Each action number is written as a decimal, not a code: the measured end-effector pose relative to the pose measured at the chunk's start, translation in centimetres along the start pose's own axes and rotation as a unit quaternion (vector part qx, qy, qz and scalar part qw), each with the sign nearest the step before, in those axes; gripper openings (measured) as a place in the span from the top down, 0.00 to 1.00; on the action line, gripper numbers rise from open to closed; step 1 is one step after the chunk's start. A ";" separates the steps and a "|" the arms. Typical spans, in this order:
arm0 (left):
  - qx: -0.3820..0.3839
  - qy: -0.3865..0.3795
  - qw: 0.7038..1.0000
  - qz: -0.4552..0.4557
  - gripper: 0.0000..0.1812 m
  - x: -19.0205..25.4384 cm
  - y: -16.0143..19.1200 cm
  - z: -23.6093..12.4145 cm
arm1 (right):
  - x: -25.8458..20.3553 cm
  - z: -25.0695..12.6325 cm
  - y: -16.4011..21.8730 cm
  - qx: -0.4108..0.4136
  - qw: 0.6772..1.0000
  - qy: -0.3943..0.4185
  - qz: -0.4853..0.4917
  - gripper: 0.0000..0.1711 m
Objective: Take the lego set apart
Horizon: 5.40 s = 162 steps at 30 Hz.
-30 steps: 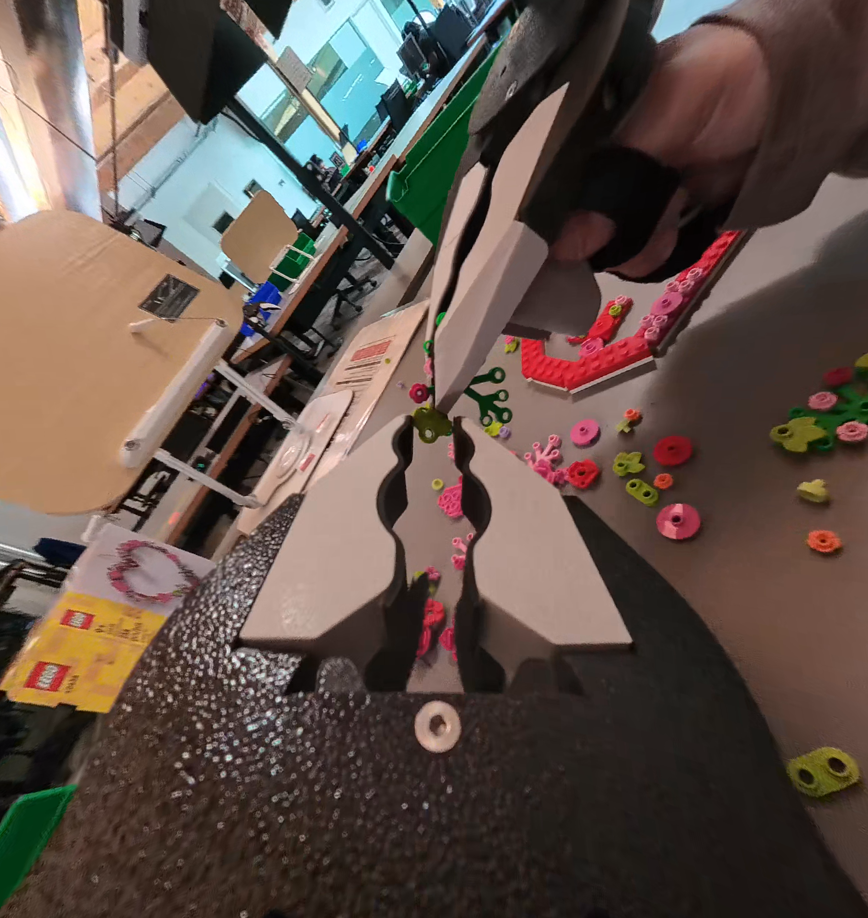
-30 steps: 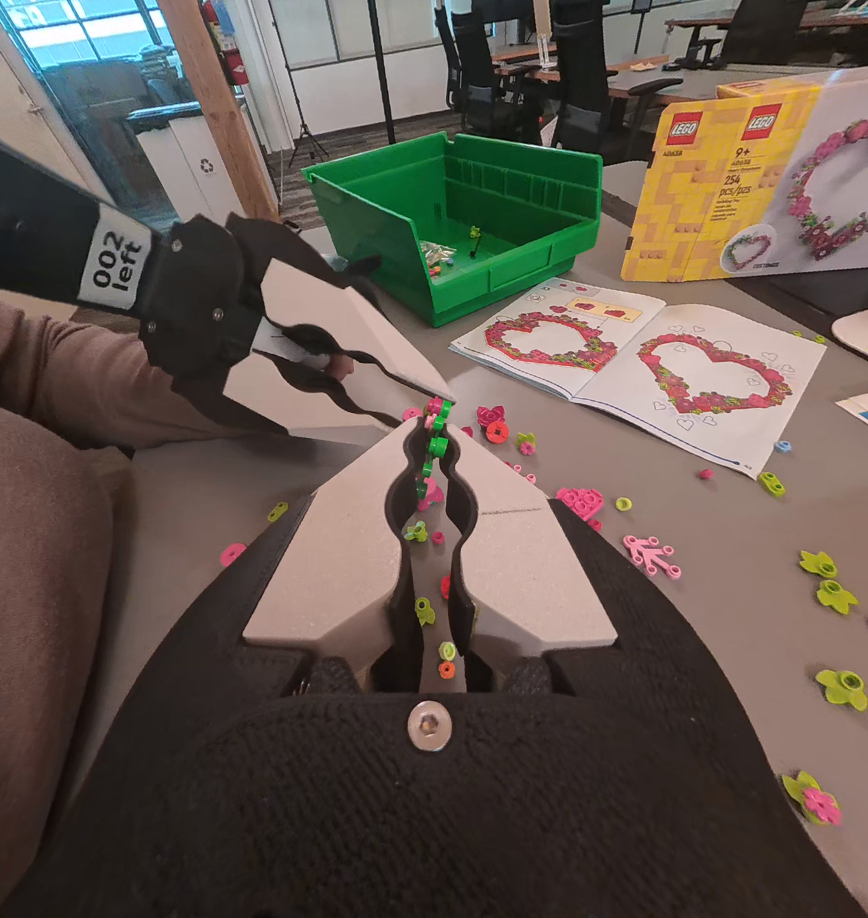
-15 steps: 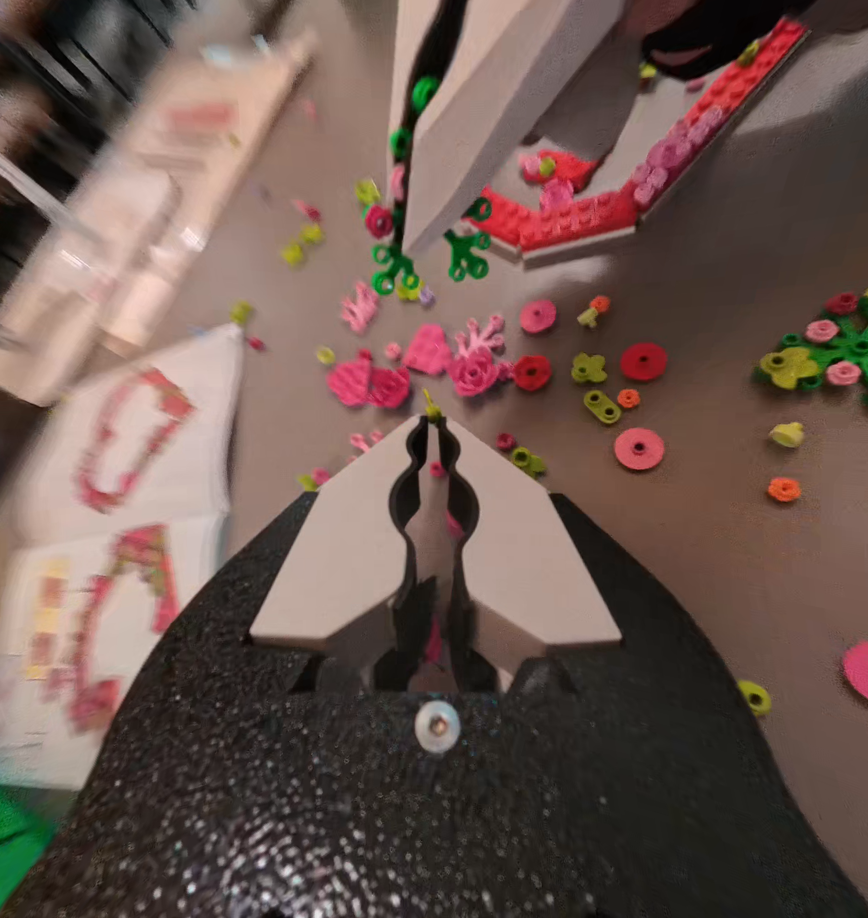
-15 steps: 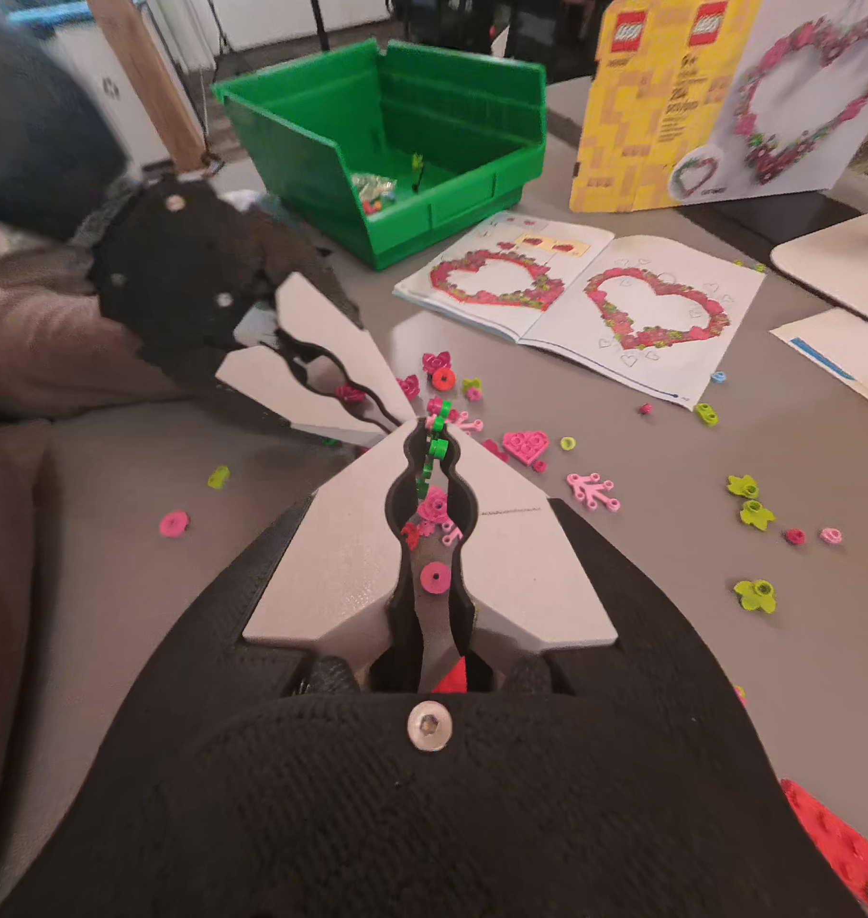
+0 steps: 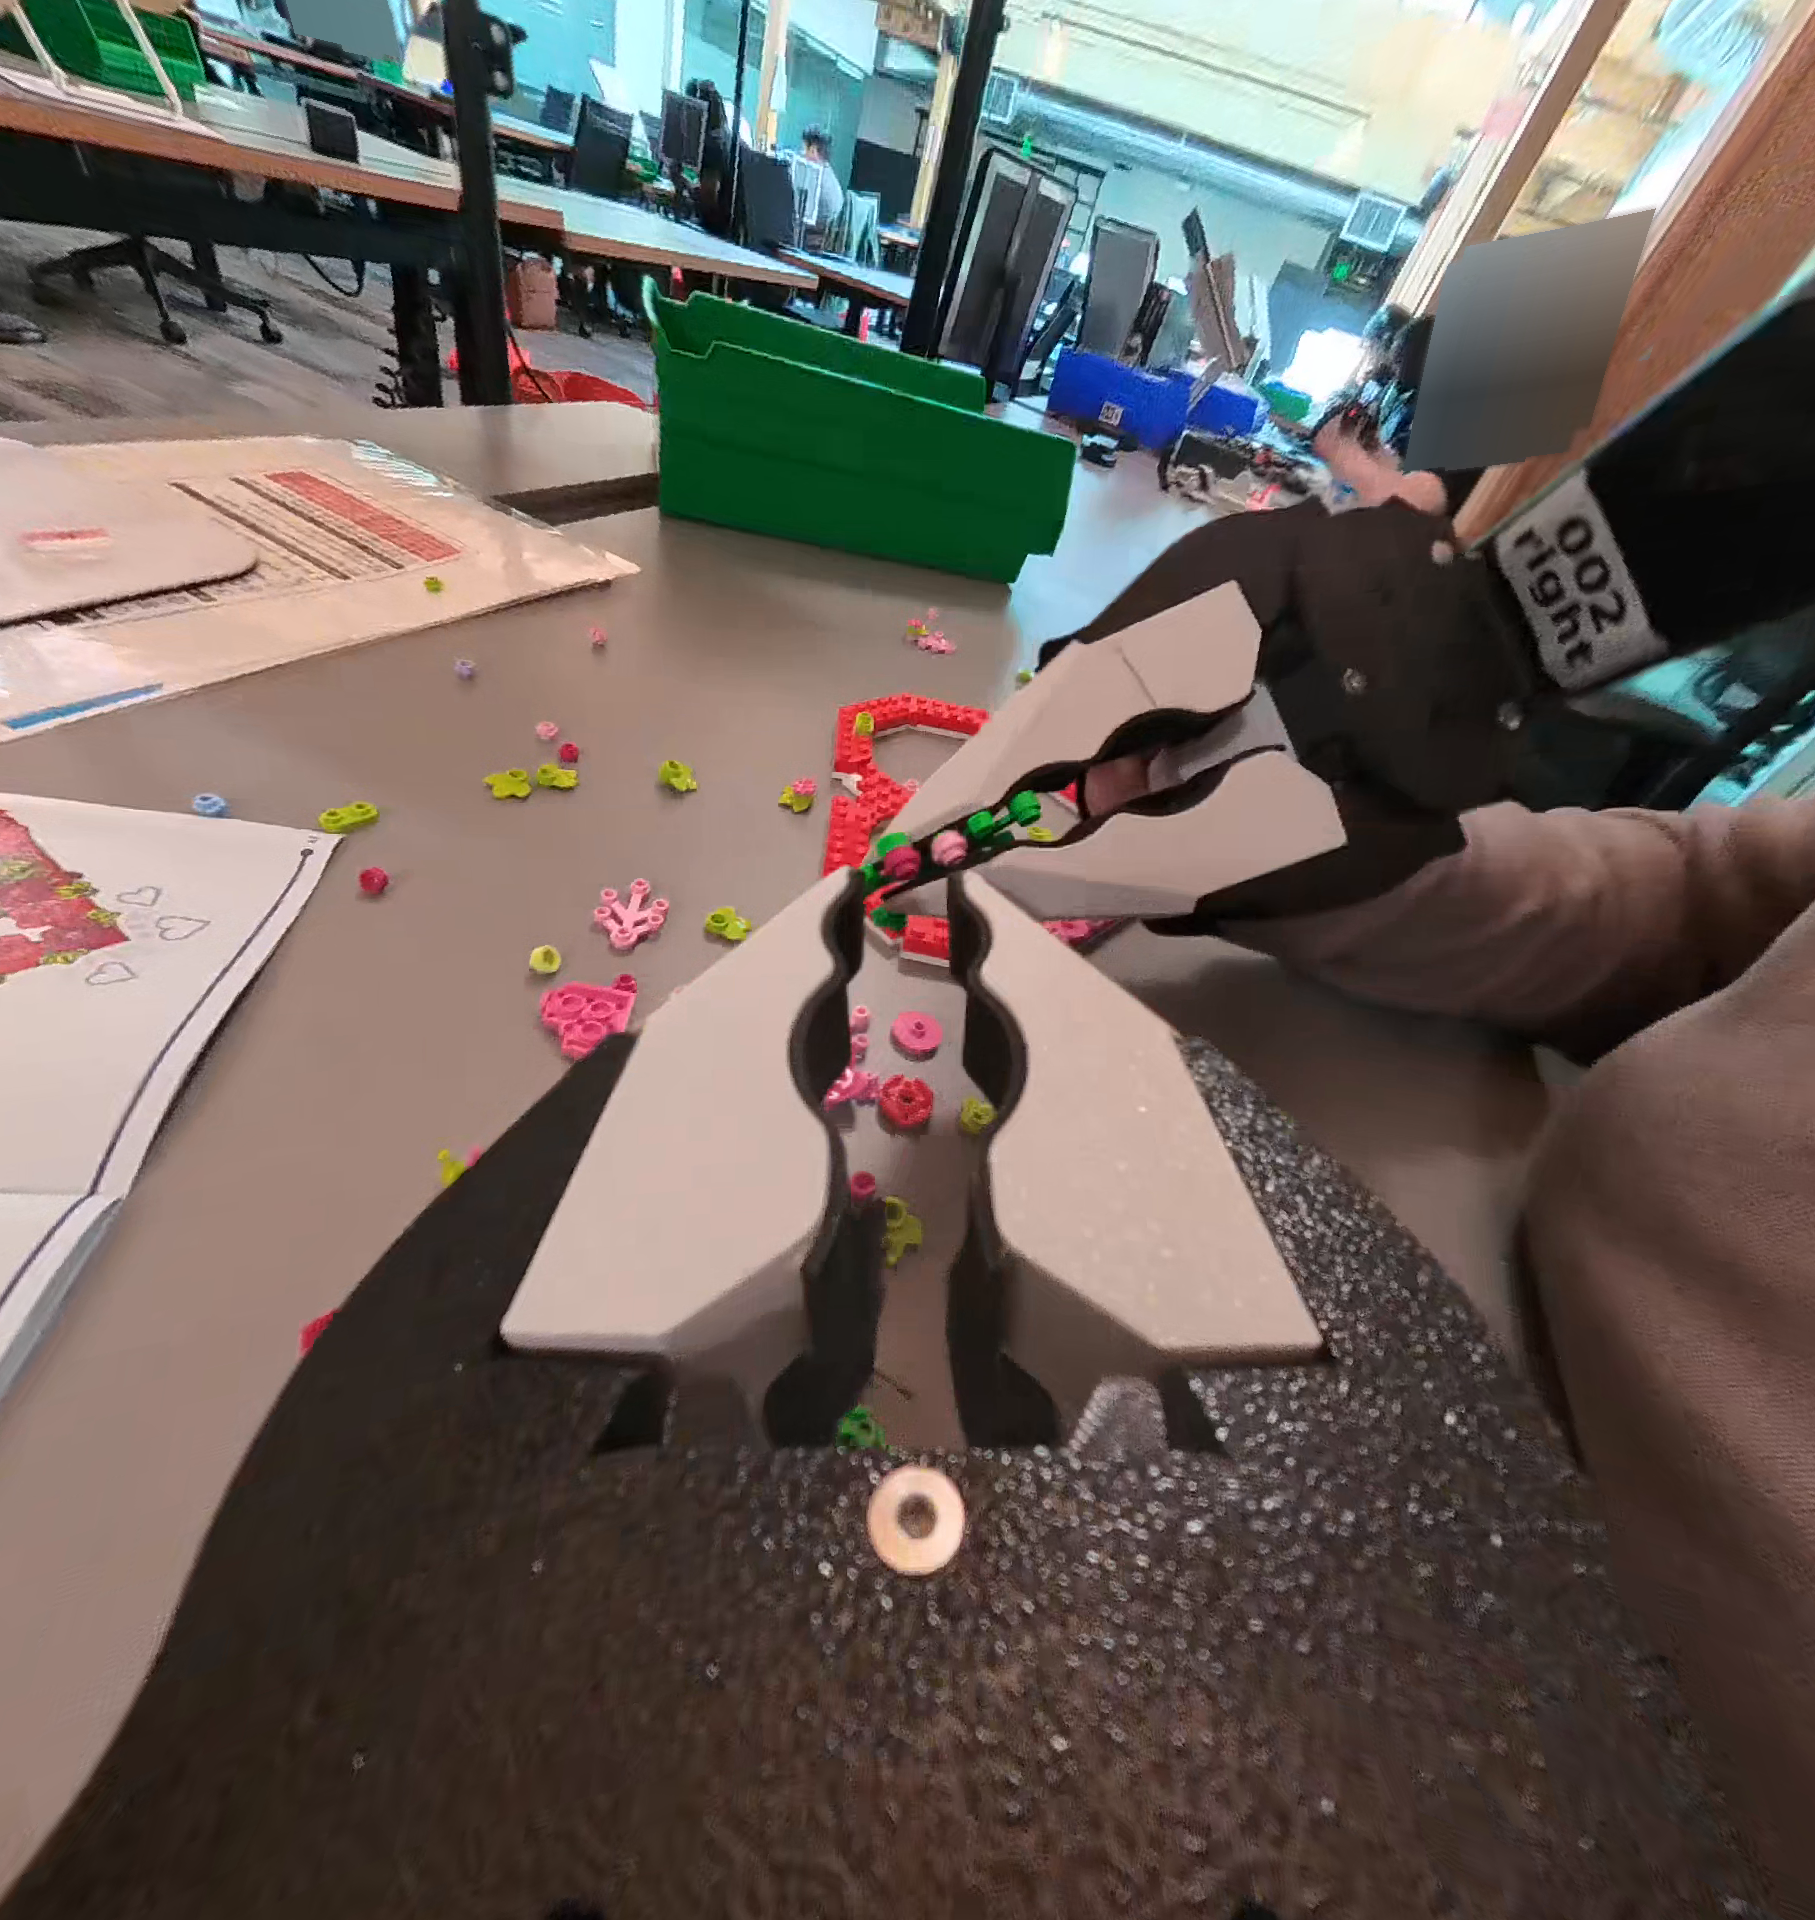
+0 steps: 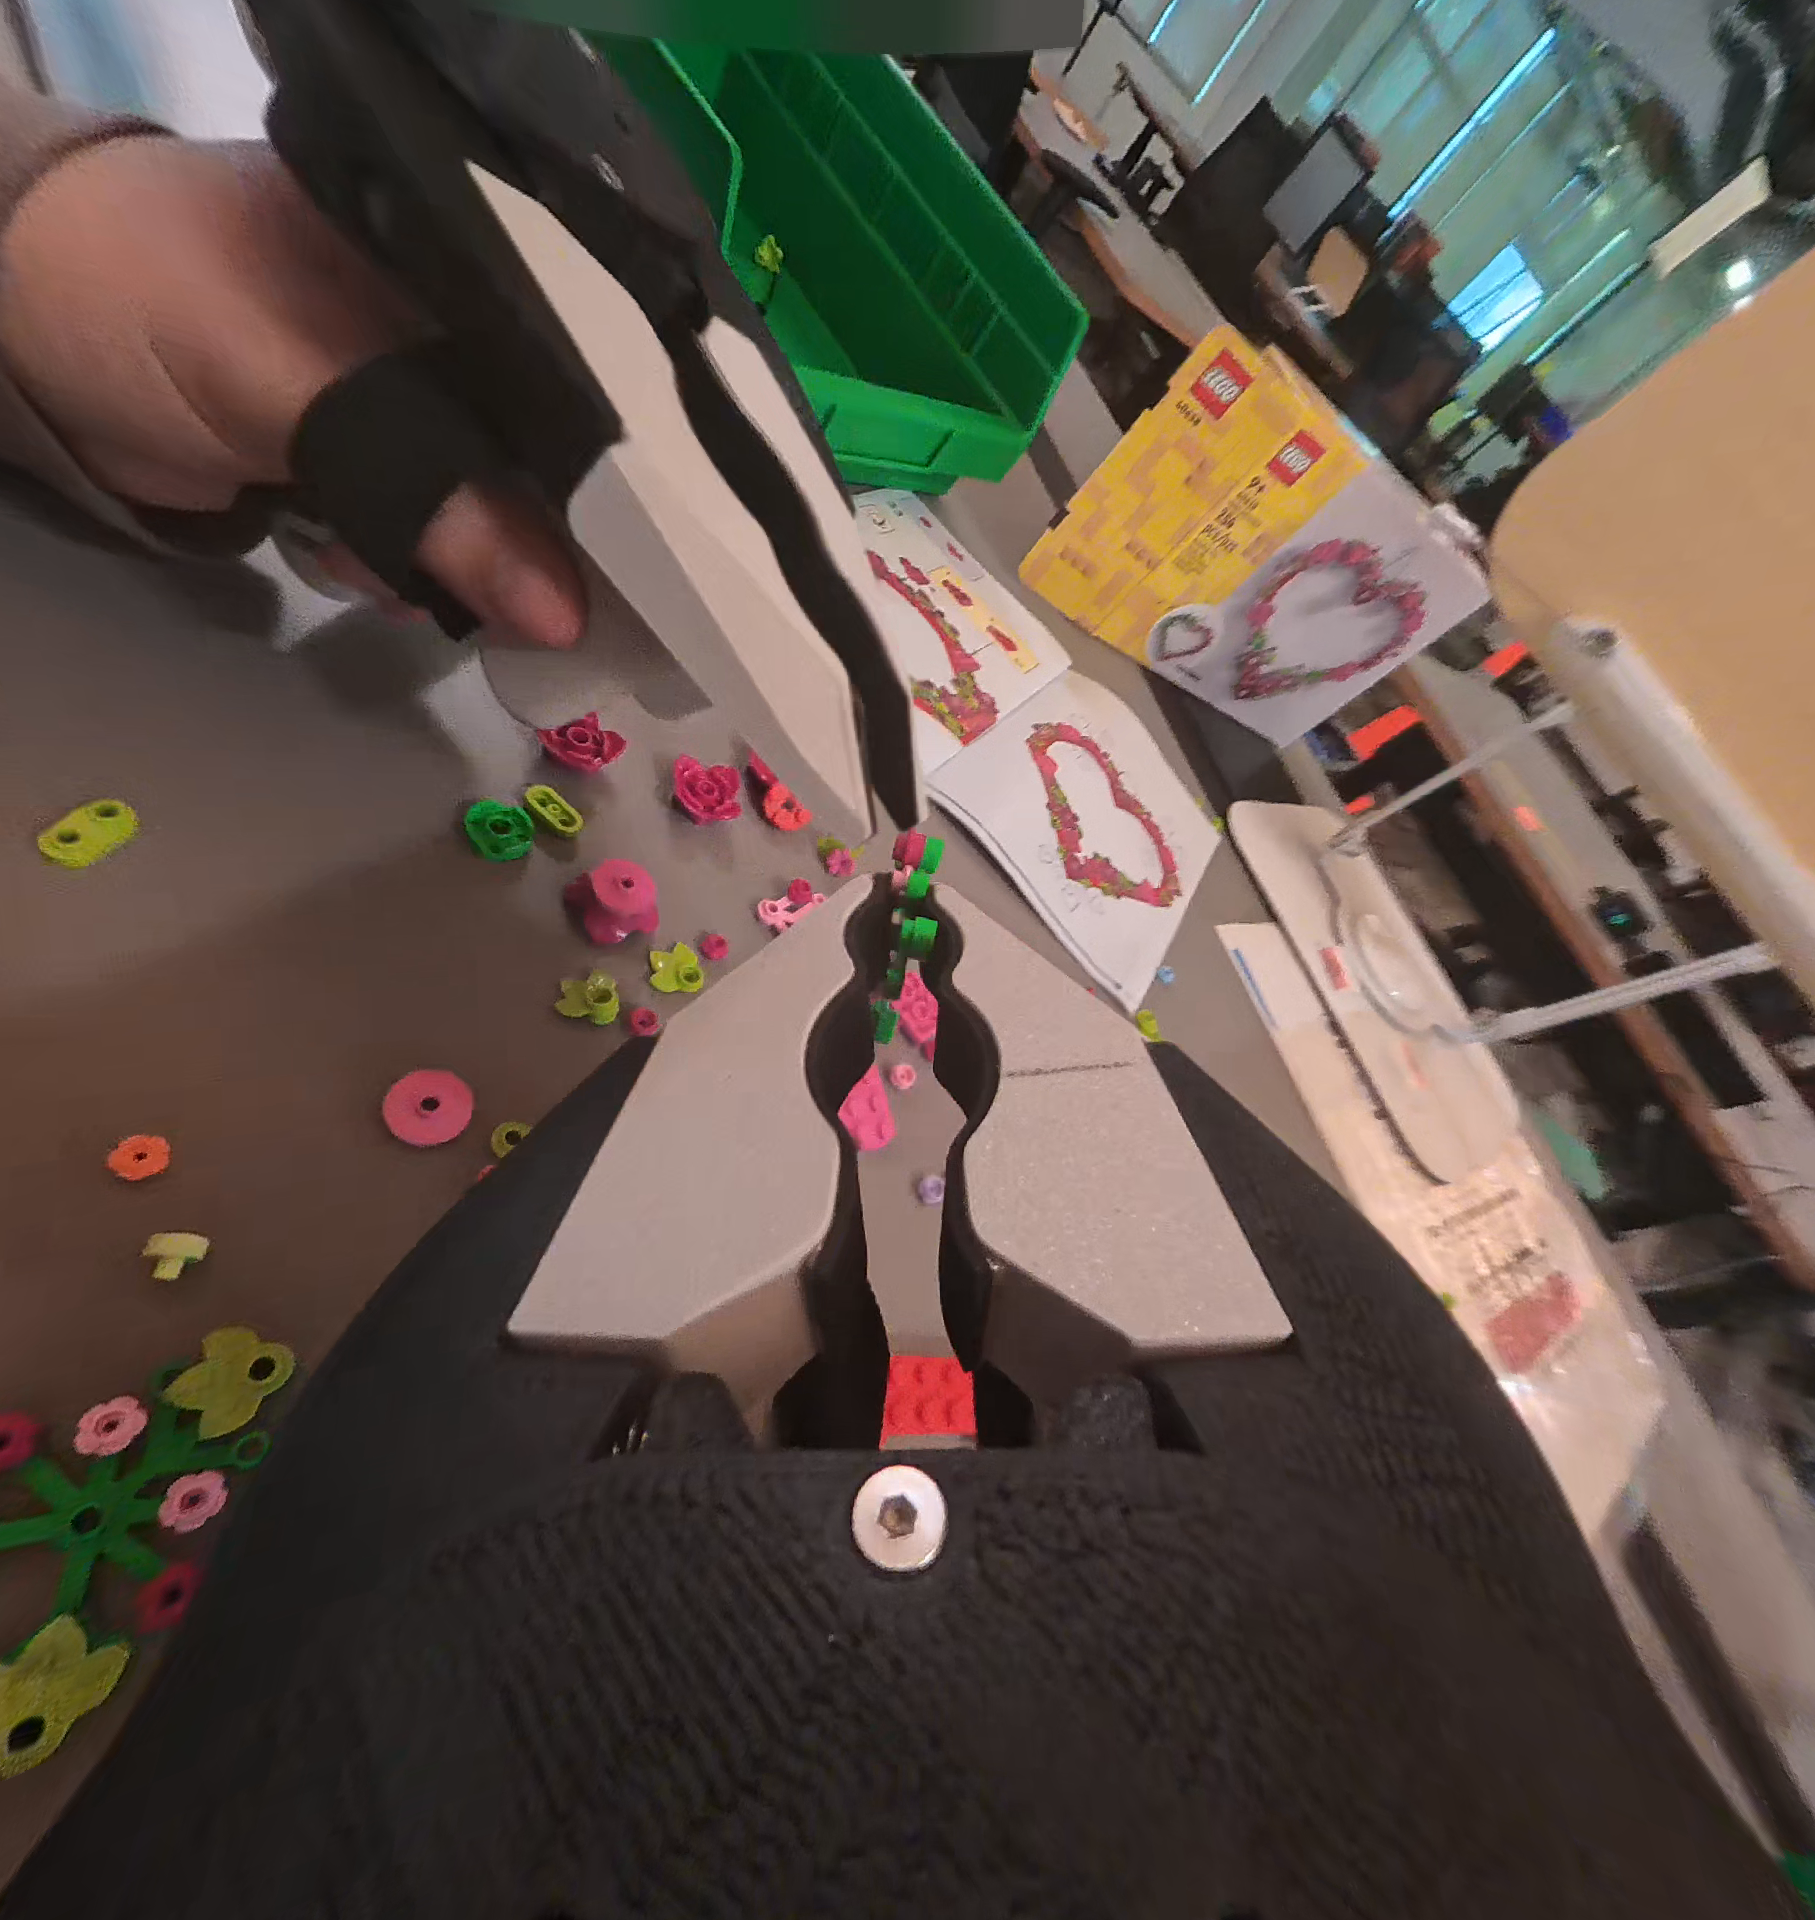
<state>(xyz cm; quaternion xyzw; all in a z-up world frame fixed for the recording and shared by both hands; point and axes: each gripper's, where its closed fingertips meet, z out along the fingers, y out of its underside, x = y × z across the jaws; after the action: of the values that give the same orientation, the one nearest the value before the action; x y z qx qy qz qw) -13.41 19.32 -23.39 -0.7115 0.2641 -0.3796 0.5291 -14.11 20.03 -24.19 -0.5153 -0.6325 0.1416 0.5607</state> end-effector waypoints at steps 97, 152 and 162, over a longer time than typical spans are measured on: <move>-0.066 0.002 0.998 -0.013 1.00 -0.2 2.4 0.8 | -0.3 -0.5 1.1 -0.032 0.997 -0.015 -0.069 0.97; -0.030 -0.006 0.999 0.013 1.00 -0.7 1.0 0.0 | 1.6 0.2 1.3 0.031 0.995 0.002 0.093 0.63; 0.012 -0.035 0.999 0.003 1.00 -1.8 -0.1 -0.7 | 1.2 0.1 0.9 0.054 0.977 -0.048 0.200 0.79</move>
<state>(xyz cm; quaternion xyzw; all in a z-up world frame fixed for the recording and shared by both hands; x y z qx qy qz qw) -15.00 20.38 -23.64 -0.7170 0.2426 -0.3564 0.5478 -13.57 21.41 -24.21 -0.5931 -0.5342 0.3087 0.5172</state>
